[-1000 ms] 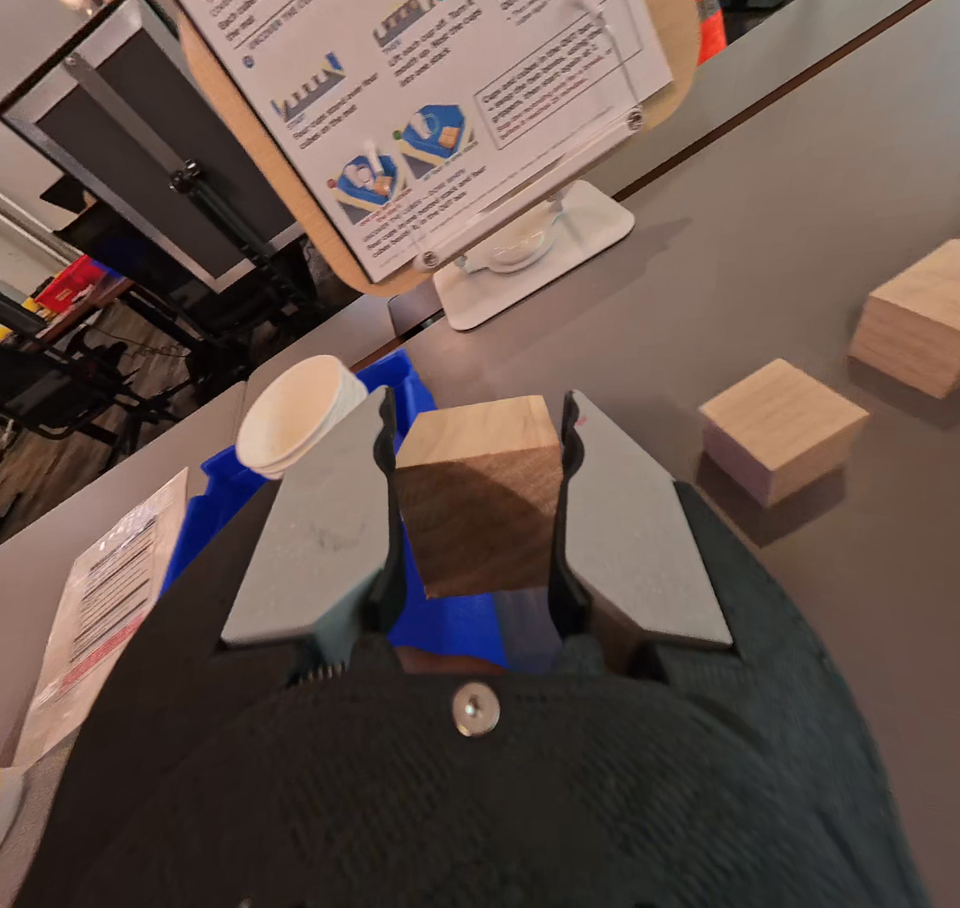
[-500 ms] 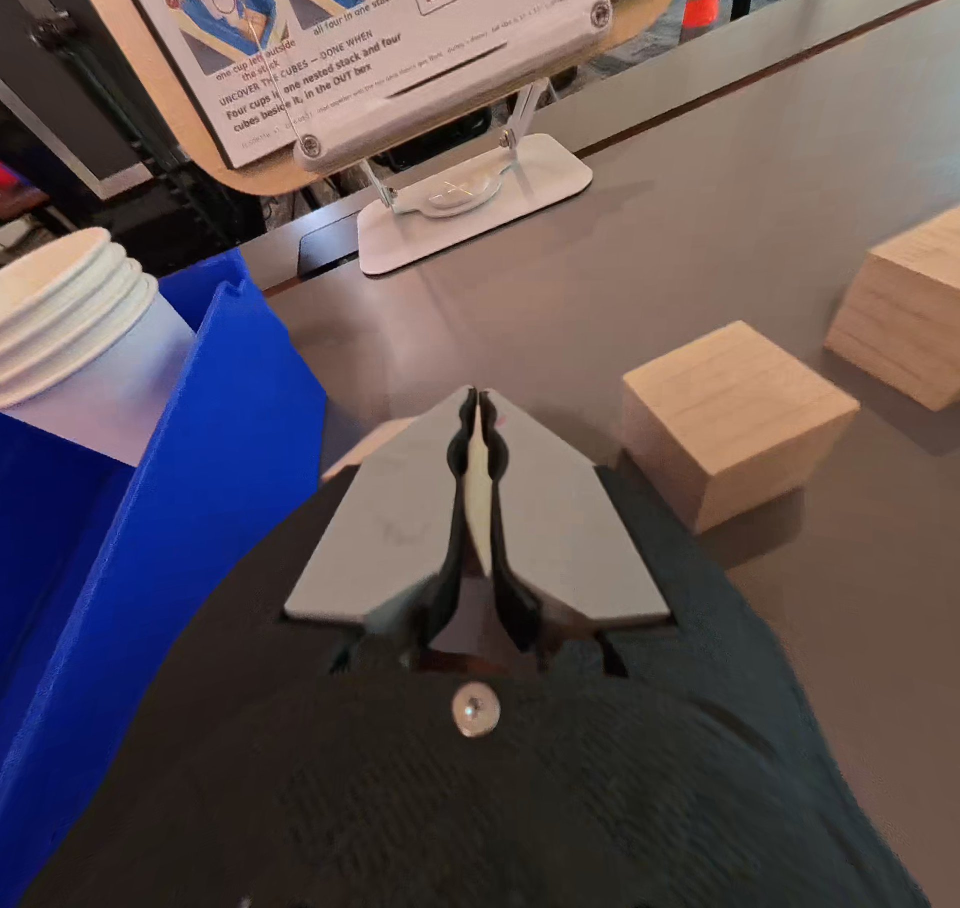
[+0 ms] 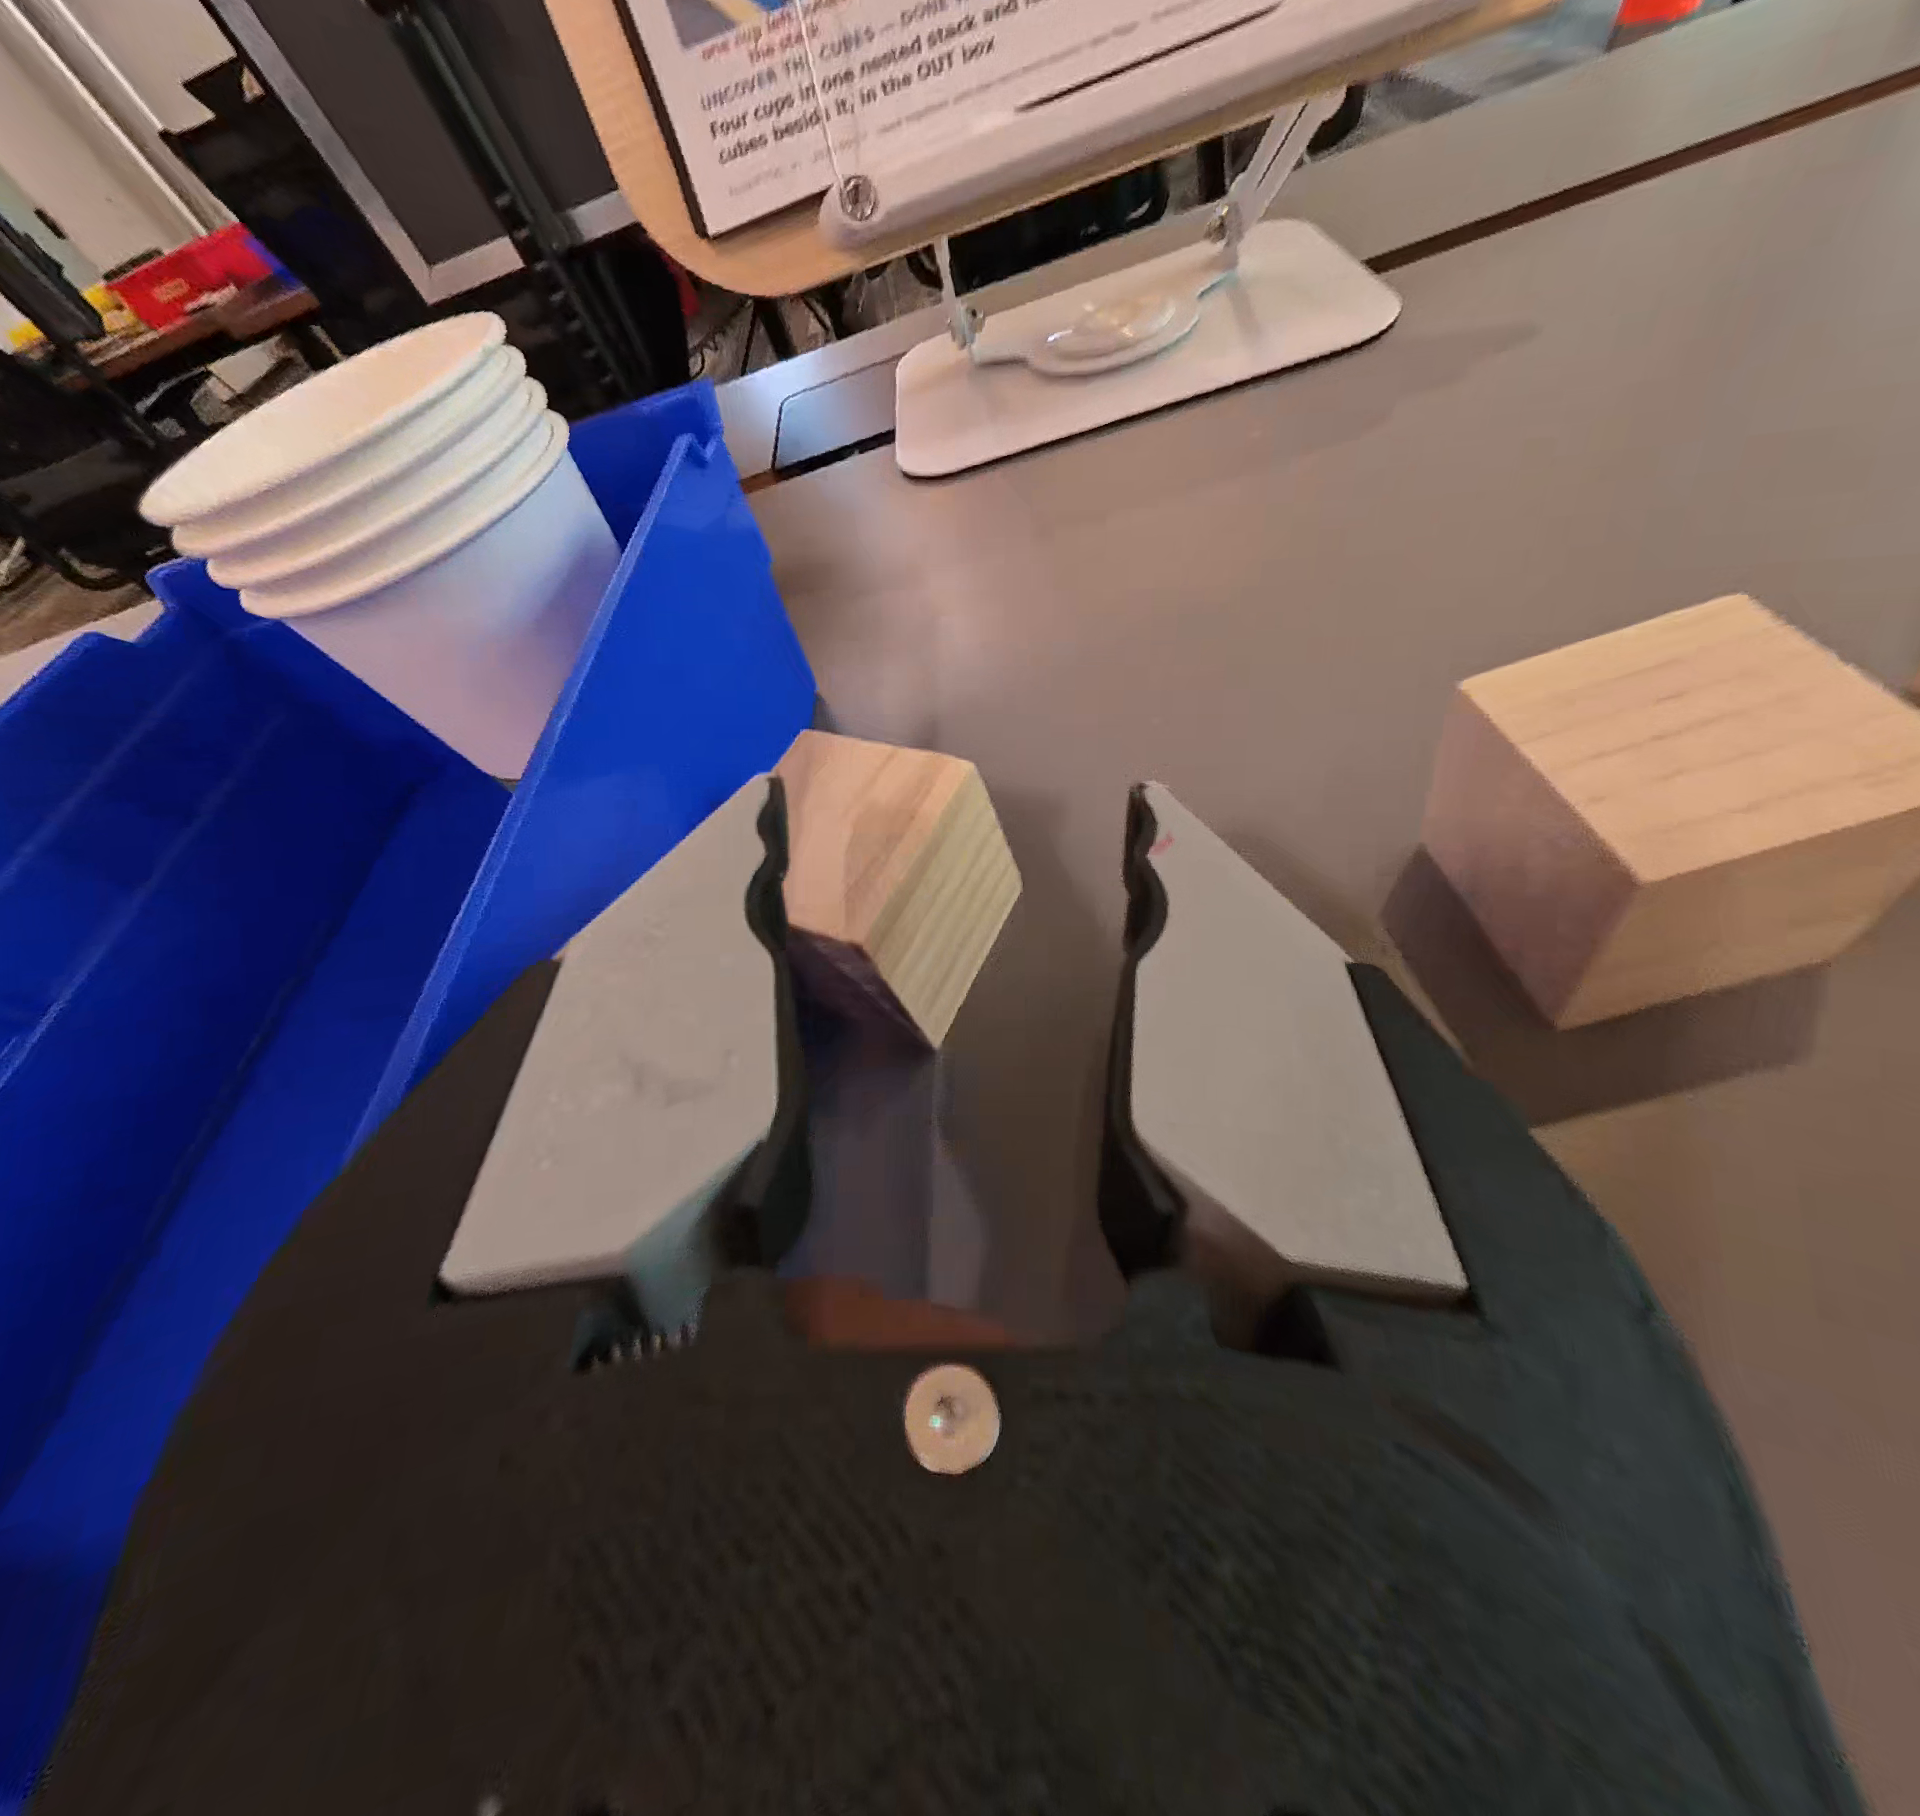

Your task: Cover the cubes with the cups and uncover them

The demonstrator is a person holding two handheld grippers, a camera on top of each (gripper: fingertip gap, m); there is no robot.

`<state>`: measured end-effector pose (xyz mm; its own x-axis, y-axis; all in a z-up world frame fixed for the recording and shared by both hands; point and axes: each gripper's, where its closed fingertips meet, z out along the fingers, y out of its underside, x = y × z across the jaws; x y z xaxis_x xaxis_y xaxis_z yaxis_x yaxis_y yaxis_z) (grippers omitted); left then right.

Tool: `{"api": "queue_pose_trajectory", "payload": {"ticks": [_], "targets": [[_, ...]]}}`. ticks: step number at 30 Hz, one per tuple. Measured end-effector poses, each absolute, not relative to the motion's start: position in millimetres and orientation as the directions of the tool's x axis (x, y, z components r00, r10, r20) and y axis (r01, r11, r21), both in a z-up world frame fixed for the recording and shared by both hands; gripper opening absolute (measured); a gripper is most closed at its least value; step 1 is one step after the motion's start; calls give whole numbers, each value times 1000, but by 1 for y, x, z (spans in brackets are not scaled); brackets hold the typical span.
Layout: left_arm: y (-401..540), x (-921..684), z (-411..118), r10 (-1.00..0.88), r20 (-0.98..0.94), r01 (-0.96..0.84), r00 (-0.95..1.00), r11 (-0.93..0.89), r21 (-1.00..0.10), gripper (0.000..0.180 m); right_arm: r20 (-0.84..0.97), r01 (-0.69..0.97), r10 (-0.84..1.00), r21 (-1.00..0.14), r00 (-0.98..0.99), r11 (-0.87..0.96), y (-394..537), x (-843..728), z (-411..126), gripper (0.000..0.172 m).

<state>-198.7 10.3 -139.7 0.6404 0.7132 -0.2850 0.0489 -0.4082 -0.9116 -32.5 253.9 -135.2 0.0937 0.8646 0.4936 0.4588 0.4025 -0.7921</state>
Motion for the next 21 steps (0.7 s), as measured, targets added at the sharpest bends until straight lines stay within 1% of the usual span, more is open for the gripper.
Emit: {"api": "queue_pose_trajectory", "payload": {"ticks": [1, 4, 6, 8, 11, 13, 14, 15, 16, 17, 19, 21], "targets": [[9, -200, -141, 711, -291, 52, 640, -419, -907, 69, 495, 459, 864, -792, 93, 404, 254, -33, -135, 3], [13, -205, -148, 691, -307, 65, 654, -456, -888, 70, 503, 459, 860, -787, 88, 413, 252, -33, -136, 3], [16, -210, -160, 657, -339, 88, 673, -526, -846, 72, 508, 459, 857, -783, 85, 419, 251, -33, -136, 3], [18, -215, -172, 614, -388, 90, 688, -602, -793, 83, 511, 460, 855, -781, 83, 422, 251, -33, -137, 3], [16, -213, -177, 588, -452, 67, 671, -655, -753, 88, 510, 457, 856, -784, 88, 420, 252, -33, -135, 3], [14, -203, -177, 593, -448, 77, 669, -655, -752, 92, 508, 452, 857, -788, 93, 418, 252, -33, -133, 3], [14, -195, -175, 598, -431, 77, 676, -639, -765, 90, 507, 449, 857, -790, 95, 417, 253, -32, -132, 3], [15, -188, -172, 604, -407, 72, 685, -612, -788, 82, 506, 448, 857, -791, 96, 417, 253, -32, -131, 3], [17, -180, -165, 611, -379, 56, 695, -572, -818, 67, 506, 447, 857, -792, 97, 417, 253, -32, -131, 3], [17, -176, -156, 636, -357, 39, 685, -521, -853, 61, 506, 447, 857, -791, 96, 417, 252, -32, -131, 3], [12, -172, -141, 675, -323, 12, 664, -441, -897, 60, 508, 447, 856, -790, 92, 420, 251, -33, -131, 3], [8, -176, -140, 699, -291, 39, 653, -415, -909, 64, 514, 449, 854, -785, 87, 427, 250, -33, -133, 3]]}}
